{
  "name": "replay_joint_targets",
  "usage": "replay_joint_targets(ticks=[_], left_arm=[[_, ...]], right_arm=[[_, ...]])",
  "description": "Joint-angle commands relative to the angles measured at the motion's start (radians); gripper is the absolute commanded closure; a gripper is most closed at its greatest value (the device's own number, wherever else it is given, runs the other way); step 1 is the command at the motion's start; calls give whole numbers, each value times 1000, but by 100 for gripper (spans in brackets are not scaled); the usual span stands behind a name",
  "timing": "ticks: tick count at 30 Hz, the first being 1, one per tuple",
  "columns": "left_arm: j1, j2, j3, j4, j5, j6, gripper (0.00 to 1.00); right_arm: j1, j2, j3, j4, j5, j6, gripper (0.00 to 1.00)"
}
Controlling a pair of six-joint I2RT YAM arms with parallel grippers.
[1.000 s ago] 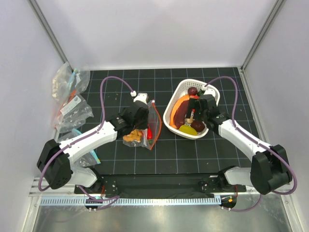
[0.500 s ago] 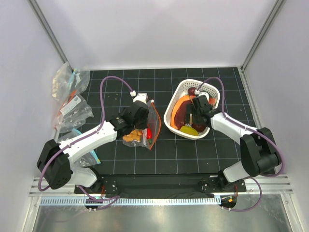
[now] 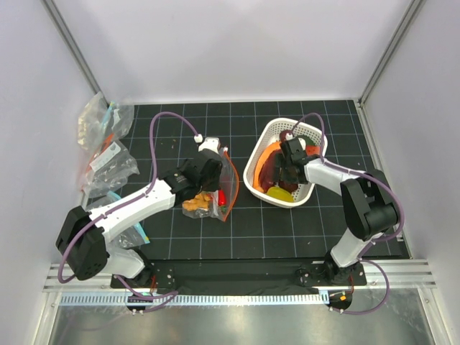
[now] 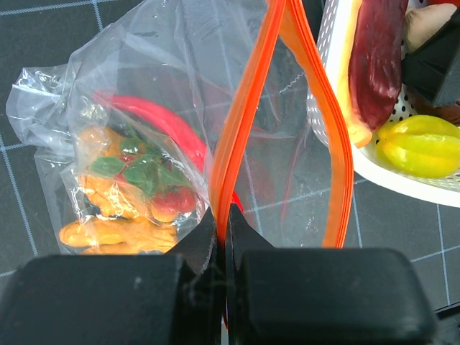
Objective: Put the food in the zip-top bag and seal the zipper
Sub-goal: Pick up the fake fruit from the bin.
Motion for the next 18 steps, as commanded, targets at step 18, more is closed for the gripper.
replay_joint_targets(ticks=[18], left_arm=[[-8, 29, 49, 6, -14, 18, 100]], right_arm=[[1, -220, -3, 157, 9, 59, 45]])
